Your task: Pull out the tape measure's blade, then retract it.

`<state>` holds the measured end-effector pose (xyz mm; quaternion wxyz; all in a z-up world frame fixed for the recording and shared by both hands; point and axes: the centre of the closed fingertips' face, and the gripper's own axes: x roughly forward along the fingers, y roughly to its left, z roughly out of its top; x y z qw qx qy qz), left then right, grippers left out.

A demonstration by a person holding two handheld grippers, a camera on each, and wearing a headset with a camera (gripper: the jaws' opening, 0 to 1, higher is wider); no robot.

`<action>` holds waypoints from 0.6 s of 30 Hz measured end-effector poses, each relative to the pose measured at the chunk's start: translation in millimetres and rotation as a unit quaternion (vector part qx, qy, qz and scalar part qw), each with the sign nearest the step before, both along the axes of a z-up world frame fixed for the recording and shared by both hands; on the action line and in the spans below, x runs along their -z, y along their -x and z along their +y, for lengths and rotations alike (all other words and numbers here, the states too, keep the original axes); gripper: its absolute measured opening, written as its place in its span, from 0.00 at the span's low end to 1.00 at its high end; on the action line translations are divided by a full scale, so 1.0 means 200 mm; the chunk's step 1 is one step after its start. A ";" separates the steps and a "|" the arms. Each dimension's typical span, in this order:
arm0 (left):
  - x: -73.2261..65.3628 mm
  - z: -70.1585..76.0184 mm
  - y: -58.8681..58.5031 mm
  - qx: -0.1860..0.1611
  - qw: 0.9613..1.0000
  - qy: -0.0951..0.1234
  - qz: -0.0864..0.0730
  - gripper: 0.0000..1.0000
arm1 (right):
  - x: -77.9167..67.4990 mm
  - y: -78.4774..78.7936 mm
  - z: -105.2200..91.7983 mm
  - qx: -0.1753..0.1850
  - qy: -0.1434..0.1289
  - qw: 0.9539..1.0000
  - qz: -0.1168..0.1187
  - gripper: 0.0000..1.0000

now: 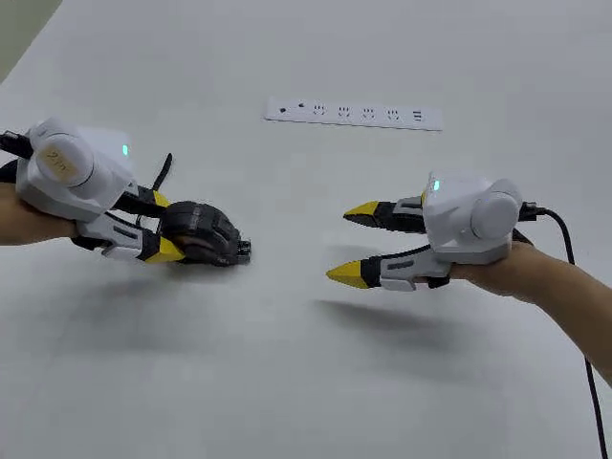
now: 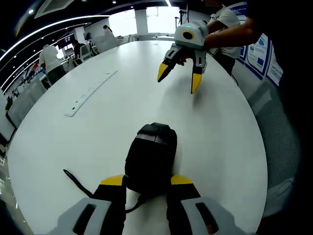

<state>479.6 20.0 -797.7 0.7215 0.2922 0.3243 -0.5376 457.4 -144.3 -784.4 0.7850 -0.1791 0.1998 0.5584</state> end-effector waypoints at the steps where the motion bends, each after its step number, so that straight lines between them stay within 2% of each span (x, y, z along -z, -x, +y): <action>1: 0.00 0.00 0.00 0.002 1.000 -0.001 0.000 0.28 | 0.01 0.00 0.01 -0.003 0.001 1.000 0.000 0.48; 10: 0.00 0.01 0.00 0.011 1.000 -0.005 0.003 0.26 | 0.04 -0.02 0.12 -0.025 0.001 1.000 0.008 0.46; 18: 0.00 0.01 0.00 0.018 1.000 -0.006 0.007 0.26 | 0.06 -0.02 0.16 -0.035 0.003 0.999 0.010 0.43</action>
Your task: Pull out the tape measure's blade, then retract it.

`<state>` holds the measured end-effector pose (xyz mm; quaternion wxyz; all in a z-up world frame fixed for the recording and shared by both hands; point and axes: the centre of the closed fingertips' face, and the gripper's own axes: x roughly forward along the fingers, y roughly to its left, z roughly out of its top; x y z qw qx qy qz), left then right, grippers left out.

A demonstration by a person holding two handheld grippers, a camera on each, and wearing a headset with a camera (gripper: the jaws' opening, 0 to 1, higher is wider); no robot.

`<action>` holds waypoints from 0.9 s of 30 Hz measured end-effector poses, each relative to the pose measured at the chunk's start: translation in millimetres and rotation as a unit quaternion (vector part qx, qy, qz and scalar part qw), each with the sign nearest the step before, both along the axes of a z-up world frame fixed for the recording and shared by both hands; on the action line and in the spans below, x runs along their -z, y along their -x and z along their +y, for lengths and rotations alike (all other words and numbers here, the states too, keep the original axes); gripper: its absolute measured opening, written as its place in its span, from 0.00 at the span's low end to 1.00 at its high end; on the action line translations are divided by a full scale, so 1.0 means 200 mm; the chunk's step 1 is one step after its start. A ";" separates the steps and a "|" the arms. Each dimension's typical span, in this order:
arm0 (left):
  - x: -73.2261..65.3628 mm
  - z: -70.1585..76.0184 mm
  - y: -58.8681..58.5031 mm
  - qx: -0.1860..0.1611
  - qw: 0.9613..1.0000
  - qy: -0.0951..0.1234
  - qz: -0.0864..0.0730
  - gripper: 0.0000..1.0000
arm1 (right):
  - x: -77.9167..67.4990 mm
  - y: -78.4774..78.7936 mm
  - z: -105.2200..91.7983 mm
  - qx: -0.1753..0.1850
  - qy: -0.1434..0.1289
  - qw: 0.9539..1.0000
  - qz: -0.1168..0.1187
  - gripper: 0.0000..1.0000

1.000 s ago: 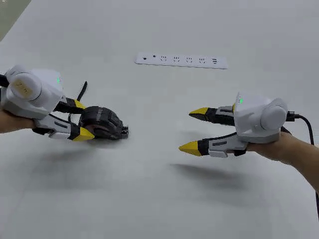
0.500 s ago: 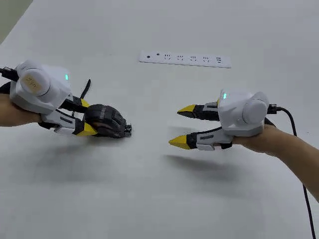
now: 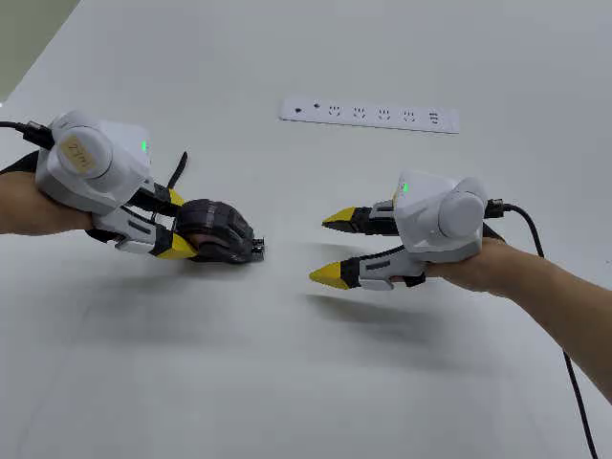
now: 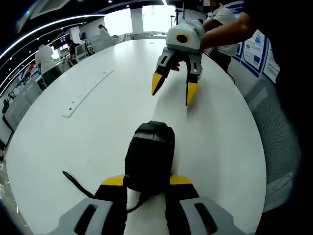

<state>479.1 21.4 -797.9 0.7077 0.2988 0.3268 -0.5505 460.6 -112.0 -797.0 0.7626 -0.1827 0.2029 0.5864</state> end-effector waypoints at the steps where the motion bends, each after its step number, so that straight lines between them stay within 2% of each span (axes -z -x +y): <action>1: 0.00 0.00 0.00 0.000 1.000 0.000 0.000 0.26 | 0.00 0.00 0.00 0.000 0.000 1.000 0.000 0.42; 6: 0.00 0.00 0.00 0.011 1.000 -0.003 0.002 0.26 | 0.03 -0.02 0.08 -0.014 0.001 1.000 0.001 0.40; 27: 0.00 0.00 0.00 0.014 1.000 0.002 0.003 0.26 | 0.07 -0.04 0.32 -0.066 0.020 0.998 -0.001 0.28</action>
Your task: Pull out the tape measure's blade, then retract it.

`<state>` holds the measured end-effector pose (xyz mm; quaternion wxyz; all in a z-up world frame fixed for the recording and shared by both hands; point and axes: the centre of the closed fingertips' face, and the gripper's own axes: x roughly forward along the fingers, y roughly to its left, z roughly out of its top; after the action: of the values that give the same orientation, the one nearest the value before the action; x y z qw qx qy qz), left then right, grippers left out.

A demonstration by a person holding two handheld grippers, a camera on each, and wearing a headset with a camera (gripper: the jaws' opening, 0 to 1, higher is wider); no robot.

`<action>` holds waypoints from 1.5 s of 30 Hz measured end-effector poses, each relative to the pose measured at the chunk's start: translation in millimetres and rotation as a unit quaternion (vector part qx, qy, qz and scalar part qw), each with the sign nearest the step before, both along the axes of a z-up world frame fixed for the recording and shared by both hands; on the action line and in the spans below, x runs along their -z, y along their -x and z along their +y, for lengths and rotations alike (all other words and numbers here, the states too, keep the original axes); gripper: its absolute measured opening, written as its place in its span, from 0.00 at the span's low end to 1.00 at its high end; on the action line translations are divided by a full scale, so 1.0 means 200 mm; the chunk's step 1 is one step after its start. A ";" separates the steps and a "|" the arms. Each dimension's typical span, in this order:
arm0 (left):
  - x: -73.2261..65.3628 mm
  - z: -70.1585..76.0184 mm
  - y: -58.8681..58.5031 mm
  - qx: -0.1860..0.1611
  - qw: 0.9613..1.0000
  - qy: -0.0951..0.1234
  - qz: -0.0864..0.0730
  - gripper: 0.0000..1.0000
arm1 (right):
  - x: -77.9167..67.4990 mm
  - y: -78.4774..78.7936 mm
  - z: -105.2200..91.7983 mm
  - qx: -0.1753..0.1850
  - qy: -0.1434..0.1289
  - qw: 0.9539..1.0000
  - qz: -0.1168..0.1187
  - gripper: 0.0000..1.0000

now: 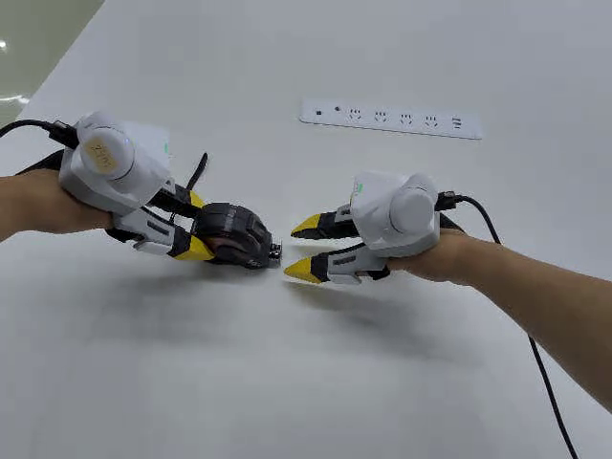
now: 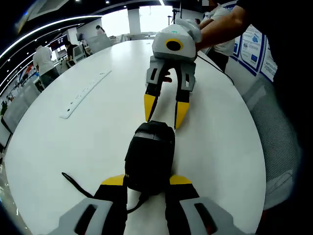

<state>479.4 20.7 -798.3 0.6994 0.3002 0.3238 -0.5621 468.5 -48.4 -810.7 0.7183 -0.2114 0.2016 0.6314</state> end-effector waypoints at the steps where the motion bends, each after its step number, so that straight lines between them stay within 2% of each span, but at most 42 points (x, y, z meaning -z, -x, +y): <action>1: 0.00 0.00 0.00 0.000 1.000 0.000 0.000 0.26 | 0.00 0.00 0.01 -0.004 0.002 1.000 0.001 0.28; 12: 0.00 0.00 0.00 -0.001 1.000 0.002 0.002 0.26 | 0.03 0.00 0.03 -0.018 0.016 1.000 -0.003 0.21; 14: 0.00 0.00 0.00 -0.004 1.000 0.004 0.007 0.26 | 0.07 0.00 0.07 -0.029 0.031 0.999 -0.003 0.19; 18: 0.00 0.00 0.00 -0.006 1.000 0.006 0.010 0.26 | 0.08 -0.01 0.08 -0.029 0.040 0.999 -0.007 0.16; 25: 0.01 0.00 0.00 -0.008 1.000 0.008 0.009 0.26 | 0.08 -0.01 0.07 -0.029 0.044 0.999 0.005 0.14; 33: 0.00 0.01 0.01 -0.011 1.000 0.010 0.010 0.26 | 0.08 -0.01 0.07 -0.037 0.060 0.998 -0.005 0.12; 45: 0.01 0.01 0.00 -0.015 1.000 0.014 0.014 0.26 | 0.08 -0.01 0.06 -0.041 0.063 0.997 -0.011 0.12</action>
<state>478.7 23.0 -799.4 0.7072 0.2772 0.3305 -0.5602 469.7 -35.8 -825.9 0.6791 -0.2715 0.2247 0.6440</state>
